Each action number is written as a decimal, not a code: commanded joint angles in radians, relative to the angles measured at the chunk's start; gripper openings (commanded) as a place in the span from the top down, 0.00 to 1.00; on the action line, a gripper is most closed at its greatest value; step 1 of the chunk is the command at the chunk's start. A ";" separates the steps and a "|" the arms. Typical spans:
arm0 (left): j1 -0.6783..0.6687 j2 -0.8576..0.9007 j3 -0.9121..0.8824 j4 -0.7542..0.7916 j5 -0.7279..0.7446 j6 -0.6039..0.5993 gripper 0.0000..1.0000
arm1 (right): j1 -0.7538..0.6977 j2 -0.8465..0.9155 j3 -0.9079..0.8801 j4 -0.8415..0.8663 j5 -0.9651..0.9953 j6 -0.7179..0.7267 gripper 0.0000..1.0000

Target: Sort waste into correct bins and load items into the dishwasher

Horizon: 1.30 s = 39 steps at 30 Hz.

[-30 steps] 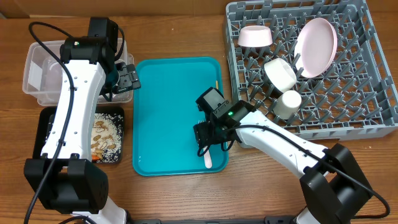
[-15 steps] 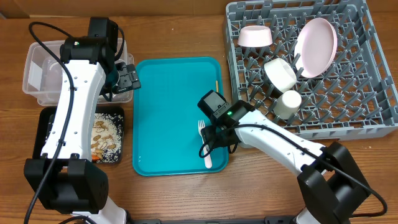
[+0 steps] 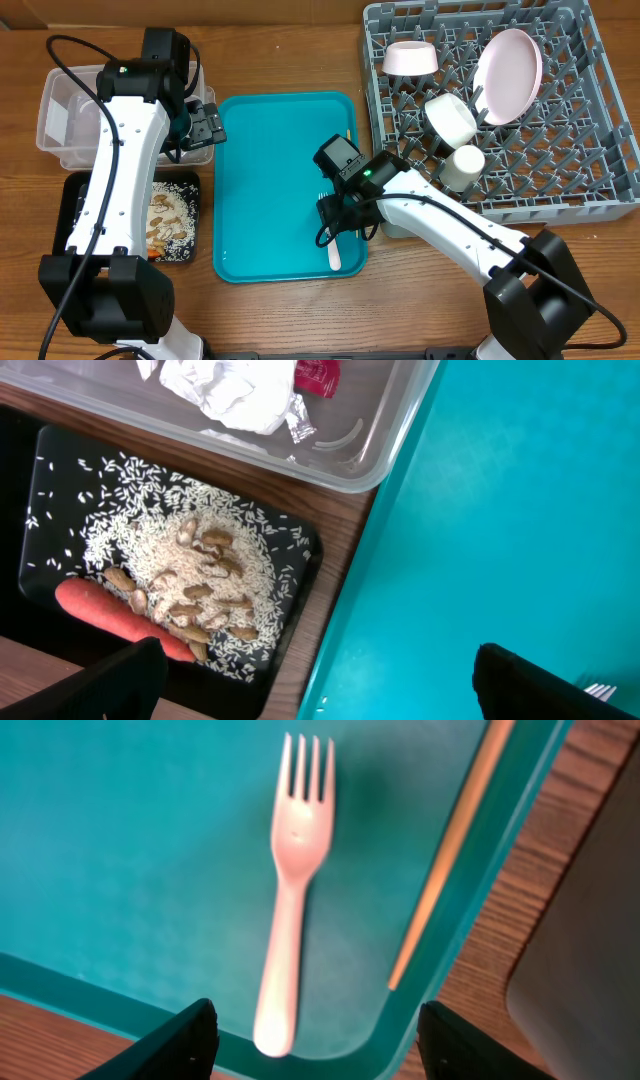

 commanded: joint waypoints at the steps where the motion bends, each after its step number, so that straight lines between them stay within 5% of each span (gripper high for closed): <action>1: 0.000 -0.031 0.024 -0.003 -0.014 -0.010 0.00 | -0.002 0.027 0.024 -0.008 0.018 -0.011 0.33; 19: 0.000 -0.031 0.024 -0.003 -0.014 -0.010 0.00 | 0.051 0.136 0.148 -0.007 -0.029 -0.023 0.33; 26: 0.000 -0.031 0.024 -0.003 -0.014 -0.010 0.00 | 0.113 0.149 0.187 -0.033 0.094 0.037 0.33; 39: 0.000 -0.031 0.024 -0.003 -0.014 -0.010 0.00 | 0.028 0.254 0.188 -0.065 0.075 0.050 0.33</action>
